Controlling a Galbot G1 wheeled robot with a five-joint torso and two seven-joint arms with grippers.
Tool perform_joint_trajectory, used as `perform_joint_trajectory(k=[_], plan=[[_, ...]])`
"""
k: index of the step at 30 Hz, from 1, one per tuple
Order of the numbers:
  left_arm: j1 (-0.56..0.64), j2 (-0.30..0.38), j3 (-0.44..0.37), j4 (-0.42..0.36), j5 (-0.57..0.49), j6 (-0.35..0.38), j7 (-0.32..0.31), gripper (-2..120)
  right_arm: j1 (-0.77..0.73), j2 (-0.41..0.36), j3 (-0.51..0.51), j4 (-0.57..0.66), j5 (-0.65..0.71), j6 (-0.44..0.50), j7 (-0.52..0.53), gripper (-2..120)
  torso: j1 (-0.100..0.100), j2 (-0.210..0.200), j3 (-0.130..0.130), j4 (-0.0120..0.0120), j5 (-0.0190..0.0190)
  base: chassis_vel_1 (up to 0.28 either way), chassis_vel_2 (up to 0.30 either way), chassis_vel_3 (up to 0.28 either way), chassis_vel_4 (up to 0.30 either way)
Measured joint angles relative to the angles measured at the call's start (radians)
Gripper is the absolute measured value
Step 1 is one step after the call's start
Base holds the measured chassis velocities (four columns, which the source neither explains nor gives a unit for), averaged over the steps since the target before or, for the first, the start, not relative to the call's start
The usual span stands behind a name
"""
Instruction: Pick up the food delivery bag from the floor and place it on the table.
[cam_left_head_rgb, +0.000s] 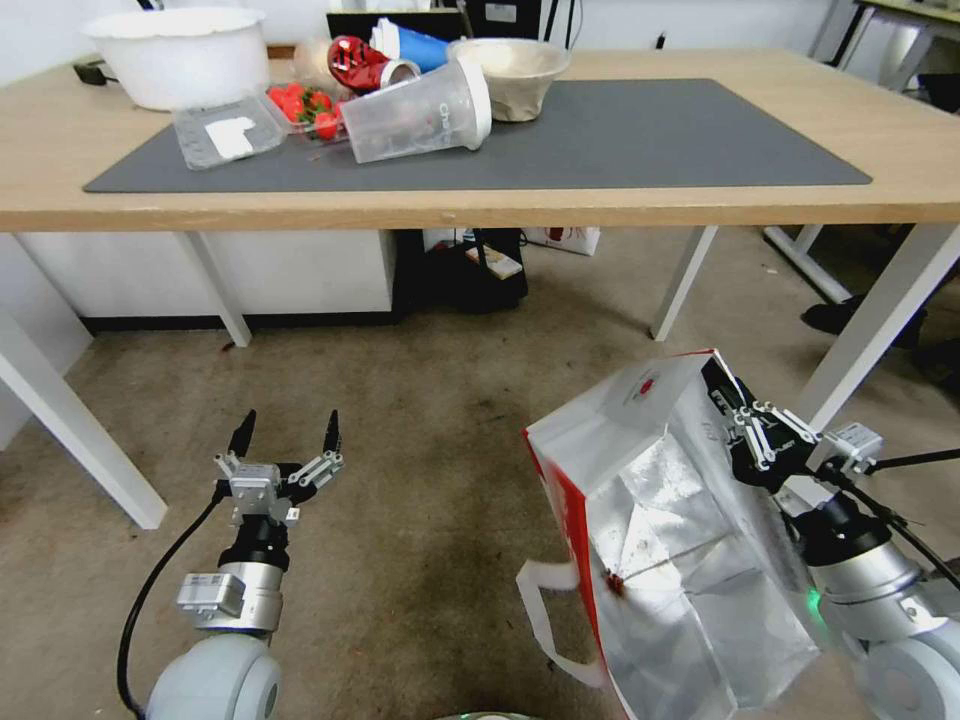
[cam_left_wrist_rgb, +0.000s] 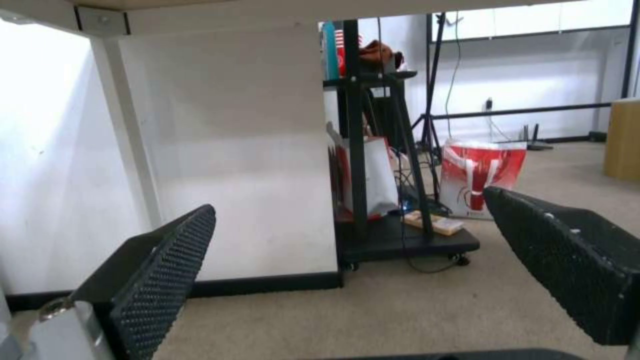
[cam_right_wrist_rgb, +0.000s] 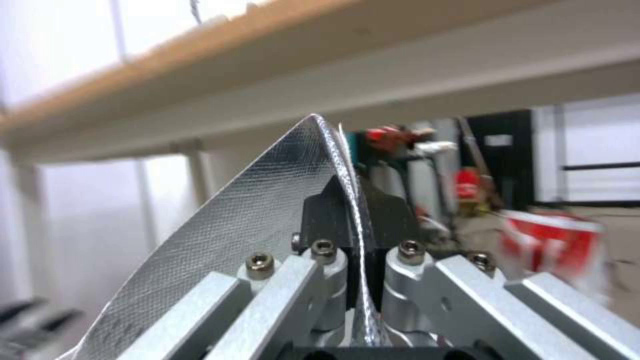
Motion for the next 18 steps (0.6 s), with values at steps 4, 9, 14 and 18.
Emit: perform_joint_trajectory(k=[4, 9, 14, 18], plan=[[-0.001, 0.003, -0.003, -0.001, -0.014, 0.000, 0.001, 100, -0.002, -0.056, -0.009, 0.028, 0.149, -0.012, -0.030, 0, 0.000, 0.000, 0.000, 0.0000, -0.0002, 0.000, 0.000, 0.000, 0.000], [-0.003, 0.002, -0.005, -0.001, -0.029, -0.013, 0.011, 100, 0.009, -0.096, -0.014, 0.057, 0.256, -0.037, -0.078, 0, 0.000, 0.000, 0.000, 0.0001, -0.0002, 0.000, 0.000, 0.000, 0.000], [-0.005, 0.002, -0.010, 0.002, -0.038, -0.028, 0.027, 100, 0.019, -0.117, -0.010, 0.075, 0.339, -0.064, -0.119, 0, 0.000, 0.000, 0.000, 0.0001, -0.0002, 0.000, 0.000, 0.000, 0.000], [-0.005, 0.003, -0.017, -0.002, -0.044, -0.034, 0.035, 100, 0.024, -0.135, 0.016, 0.076, 0.402, -0.101, -0.197, 0, 0.000, 0.000, 0.000, 0.0000, -0.0001, 0.000, 0.000, 0.000, 0.000]])
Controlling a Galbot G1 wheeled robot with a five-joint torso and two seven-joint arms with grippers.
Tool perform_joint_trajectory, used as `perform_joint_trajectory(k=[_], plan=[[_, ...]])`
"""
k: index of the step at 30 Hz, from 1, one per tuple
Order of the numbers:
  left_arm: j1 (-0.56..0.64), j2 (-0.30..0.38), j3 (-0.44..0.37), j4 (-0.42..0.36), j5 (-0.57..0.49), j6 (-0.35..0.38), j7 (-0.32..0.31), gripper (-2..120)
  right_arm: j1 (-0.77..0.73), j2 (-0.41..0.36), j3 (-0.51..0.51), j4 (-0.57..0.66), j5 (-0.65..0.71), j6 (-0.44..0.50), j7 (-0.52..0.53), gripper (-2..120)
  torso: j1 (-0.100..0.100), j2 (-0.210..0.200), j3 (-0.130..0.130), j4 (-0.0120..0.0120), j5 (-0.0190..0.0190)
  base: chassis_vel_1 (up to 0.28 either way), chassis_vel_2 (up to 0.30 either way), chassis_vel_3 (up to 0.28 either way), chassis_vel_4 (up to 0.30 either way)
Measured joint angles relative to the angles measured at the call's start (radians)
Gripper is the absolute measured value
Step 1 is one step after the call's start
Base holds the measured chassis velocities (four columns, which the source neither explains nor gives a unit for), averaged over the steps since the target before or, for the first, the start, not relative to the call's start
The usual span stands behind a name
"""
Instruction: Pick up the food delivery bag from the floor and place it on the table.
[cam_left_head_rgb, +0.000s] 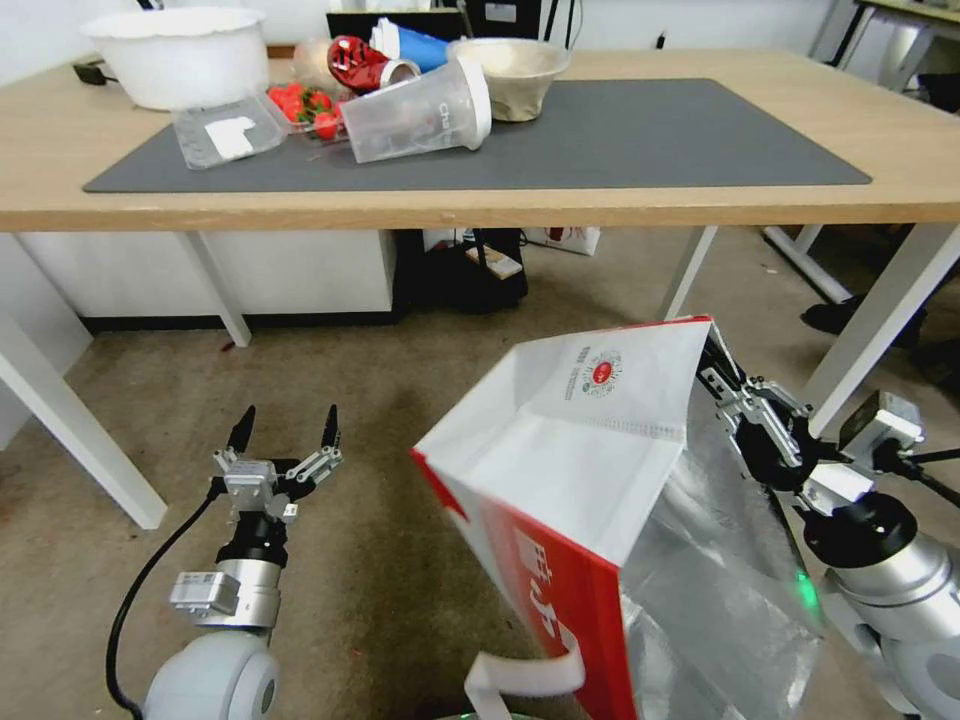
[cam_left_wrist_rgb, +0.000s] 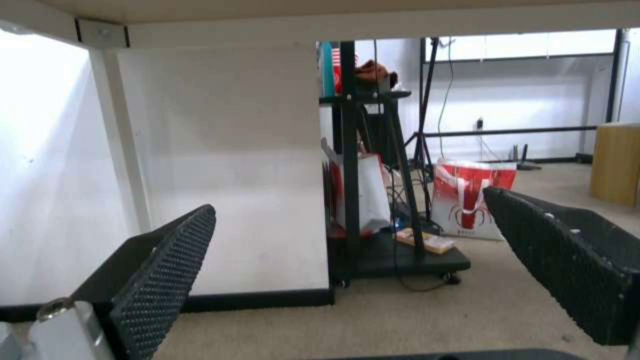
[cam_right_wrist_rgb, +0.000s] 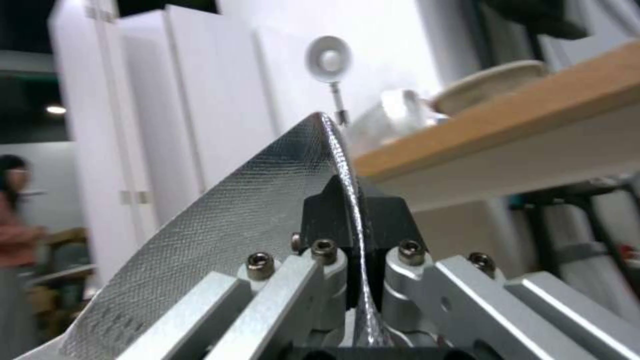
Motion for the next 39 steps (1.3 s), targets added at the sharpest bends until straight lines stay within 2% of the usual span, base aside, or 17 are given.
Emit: perform_joint_trajectory(k=[3, 8, 13, 22, 39], plan=[[0.000, 0.000, -0.004, -0.006, 0.002, -0.001, 0.001, 100, 0.000, -0.009, 0.022, -0.001, 0.040, -0.040, -0.073, 0, 0.000, 0.000, 0.000, 0.0000, 0.0000, 0.000, 0.000, 0.000, 0.000], [0.000, 0.000, -0.006, -0.009, 0.006, -0.002, 0.001, 100, 0.004, -0.012, 0.035, -0.001, 0.066, -0.065, -0.112, 0, 0.000, 0.000, 0.000, 0.0000, 0.0000, 0.000, 0.000, 0.000, 0.000], [0.003, 0.000, -0.006, -0.017, 0.009, -0.004, 0.004, 100, 0.005, -0.013, 0.062, -0.019, 0.087, -0.113, -0.231, 0, 0.000, 0.000, 0.000, -0.0001, 0.0000, 0.000, 0.000, 0.000, 0.000], [0.011, 0.001, -0.006, -0.022, 0.007, 0.000, 0.018, 100, 0.004, -0.018, 0.073, -0.027, 0.089, -0.122, -0.267, 0, 0.000, 0.003, 0.001, -0.0002, 0.0000, 0.000, 0.000, 0.000, 0.000], [0.021, 0.000, -0.008, -0.035, 0.029, 0.016, 0.012, 100, 0.008, -0.013, 0.079, -0.041, 0.072, -0.118, -0.315, 0, 0.005, 0.070, 0.063, -0.0001, 0.0000, 0.000, 0.000, 0.000, 0.000]])
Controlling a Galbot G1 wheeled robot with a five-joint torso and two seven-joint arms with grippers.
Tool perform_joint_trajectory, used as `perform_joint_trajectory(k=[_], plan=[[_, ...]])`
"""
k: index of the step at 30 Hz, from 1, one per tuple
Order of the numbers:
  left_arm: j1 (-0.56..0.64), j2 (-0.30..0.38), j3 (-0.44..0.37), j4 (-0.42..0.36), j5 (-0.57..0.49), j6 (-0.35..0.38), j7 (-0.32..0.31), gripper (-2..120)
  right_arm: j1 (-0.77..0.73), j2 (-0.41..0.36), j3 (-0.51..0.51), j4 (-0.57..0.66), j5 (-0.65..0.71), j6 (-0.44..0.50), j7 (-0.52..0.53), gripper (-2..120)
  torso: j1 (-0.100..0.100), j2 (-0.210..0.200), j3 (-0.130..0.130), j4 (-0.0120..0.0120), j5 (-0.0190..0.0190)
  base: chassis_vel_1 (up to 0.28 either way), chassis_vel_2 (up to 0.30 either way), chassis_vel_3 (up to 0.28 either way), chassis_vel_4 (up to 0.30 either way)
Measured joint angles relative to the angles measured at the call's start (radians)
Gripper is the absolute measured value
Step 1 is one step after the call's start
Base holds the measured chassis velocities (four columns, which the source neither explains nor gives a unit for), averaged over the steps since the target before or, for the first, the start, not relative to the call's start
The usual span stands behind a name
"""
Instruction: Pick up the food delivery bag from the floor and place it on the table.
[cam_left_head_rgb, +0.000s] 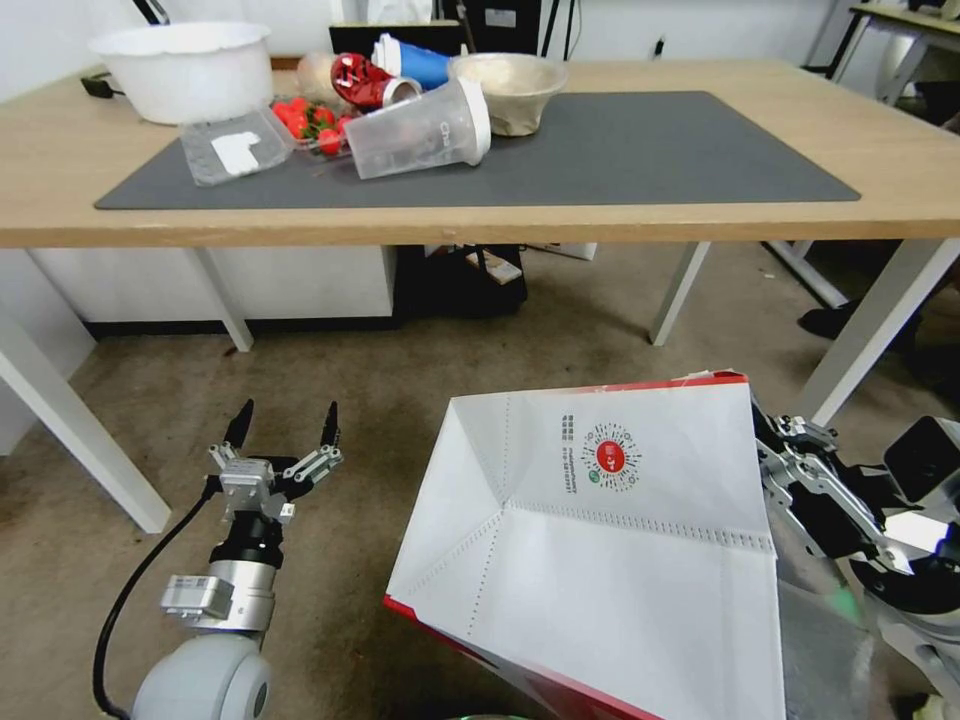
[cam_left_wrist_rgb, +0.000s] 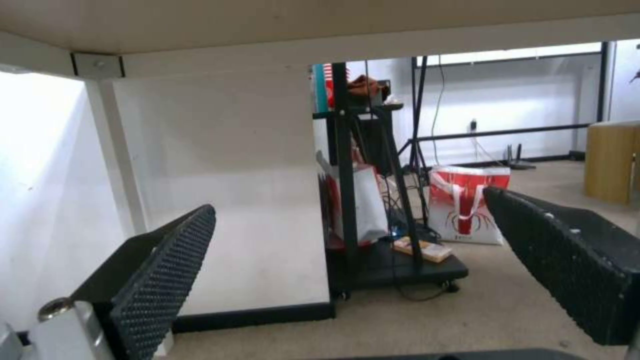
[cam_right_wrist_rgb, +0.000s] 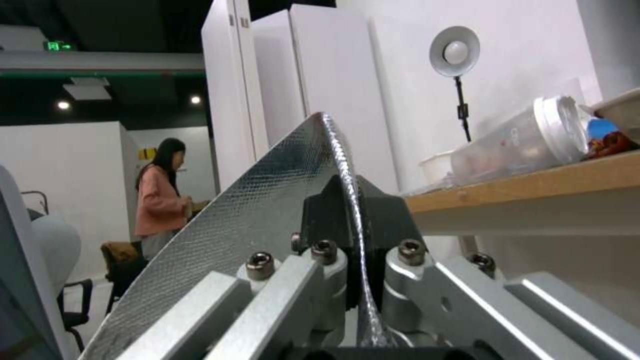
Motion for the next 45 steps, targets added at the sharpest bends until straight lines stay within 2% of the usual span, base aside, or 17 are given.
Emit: perform_joint_trajectory(k=[15, 38, 41, 45], plan=[[0.024, 0.001, 0.000, -0.034, 0.025, 0.056, -0.013, 100, -0.001, 0.020, 0.001, -0.018, -0.019, 0.013, -0.030, 0, 0.011, 0.066, 0.056, 0.0001, 0.0000, 0.000, 0.000, 0.000, 0.000], [0.025, 0.007, 0.000, -0.039, 0.023, 0.057, -0.013, 100, -0.007, 0.038, 0.006, -0.022, -0.033, 0.021, -0.054, 0, 0.031, 0.157, 0.127, 0.0000, 0.0000, 0.000, 0.000, 0.000, 0.000], [0.025, 0.007, 0.000, -0.039, 0.022, 0.057, -0.014, 100, -0.007, 0.039, 0.006, -0.022, -0.033, 0.022, -0.054, 0, 0.032, 0.160, 0.129, 0.0000, -0.0001, 0.000, 0.000, 0.000, 0.000], [0.024, 0.009, -0.002, -0.039, 0.022, 0.056, -0.015, 100, -0.009, 0.042, 0.007, -0.019, -0.039, 0.027, -0.055, 0, 0.038, 0.184, 0.147, 0.0000, 0.0000, 0.000, 0.000, 0.000, 0.000]])
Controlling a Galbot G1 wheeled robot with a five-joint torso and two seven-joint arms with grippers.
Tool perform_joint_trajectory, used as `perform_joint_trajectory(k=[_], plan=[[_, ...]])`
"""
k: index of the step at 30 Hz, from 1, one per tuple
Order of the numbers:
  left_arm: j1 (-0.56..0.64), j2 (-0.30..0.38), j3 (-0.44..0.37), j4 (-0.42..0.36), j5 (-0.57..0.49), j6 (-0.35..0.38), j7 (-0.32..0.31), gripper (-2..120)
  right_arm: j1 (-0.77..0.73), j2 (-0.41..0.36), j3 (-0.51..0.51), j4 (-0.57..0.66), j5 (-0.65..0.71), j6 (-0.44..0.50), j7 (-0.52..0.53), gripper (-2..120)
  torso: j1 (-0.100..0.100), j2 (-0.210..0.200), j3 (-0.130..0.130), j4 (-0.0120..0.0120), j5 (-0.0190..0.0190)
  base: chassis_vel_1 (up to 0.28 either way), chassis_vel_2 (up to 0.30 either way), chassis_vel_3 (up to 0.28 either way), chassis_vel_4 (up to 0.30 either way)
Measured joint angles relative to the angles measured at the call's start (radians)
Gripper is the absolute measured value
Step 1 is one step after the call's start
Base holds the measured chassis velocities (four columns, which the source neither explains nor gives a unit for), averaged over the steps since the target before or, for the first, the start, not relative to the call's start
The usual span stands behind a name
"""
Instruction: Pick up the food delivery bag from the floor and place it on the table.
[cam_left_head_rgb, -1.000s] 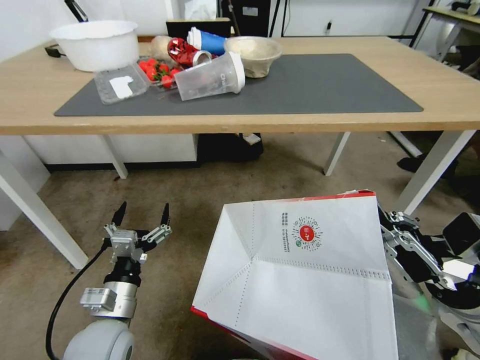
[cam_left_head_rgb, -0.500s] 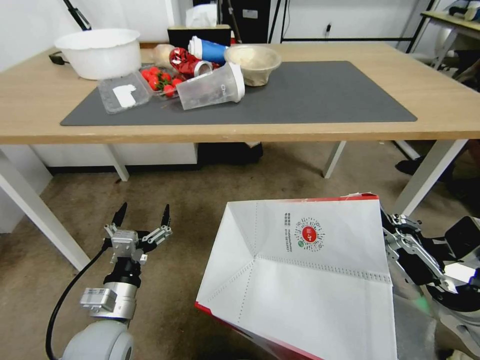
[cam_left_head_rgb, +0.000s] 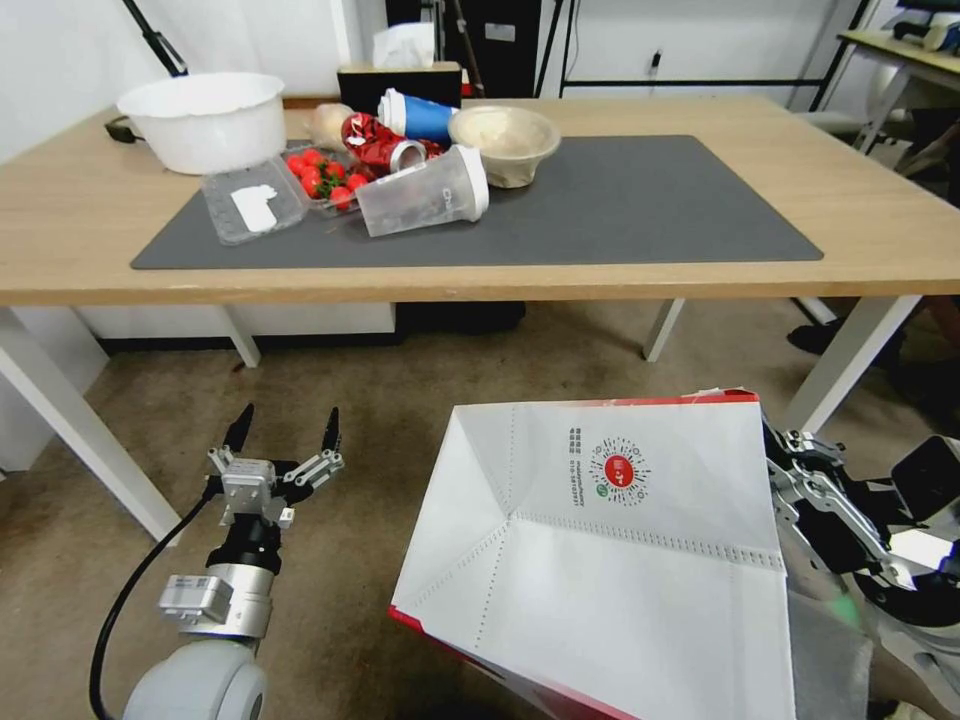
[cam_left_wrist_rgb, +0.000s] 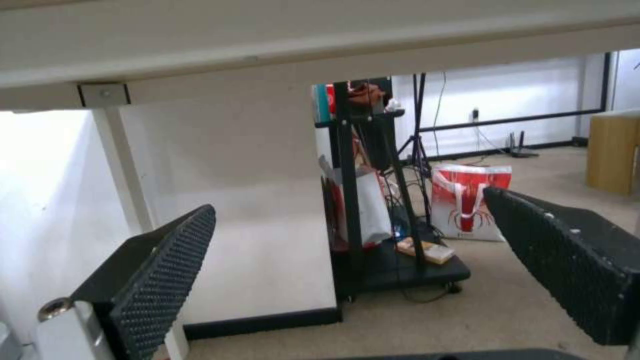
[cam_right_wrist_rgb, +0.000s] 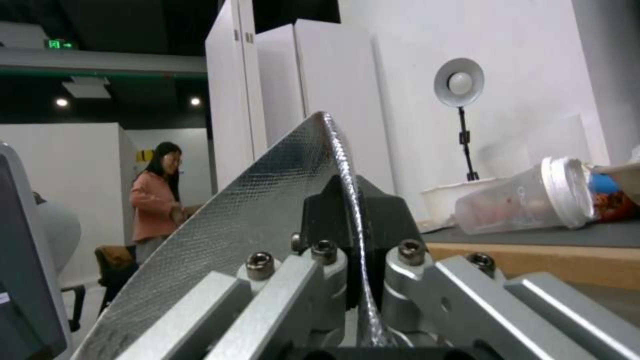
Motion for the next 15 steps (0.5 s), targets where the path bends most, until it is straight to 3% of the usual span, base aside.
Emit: perform_joint_trajectory(k=[15], plan=[[0.000, 0.000, -0.003, -0.005, 0.000, -0.001, -0.001, 100, -0.001, 0.002, 0.003, 0.000, -0.002, 0.002, -0.005, 0, 0.020, 0.060, 0.041, 0.0000, -0.0001, 0.000, 0.000, 0.000, 0.000]])
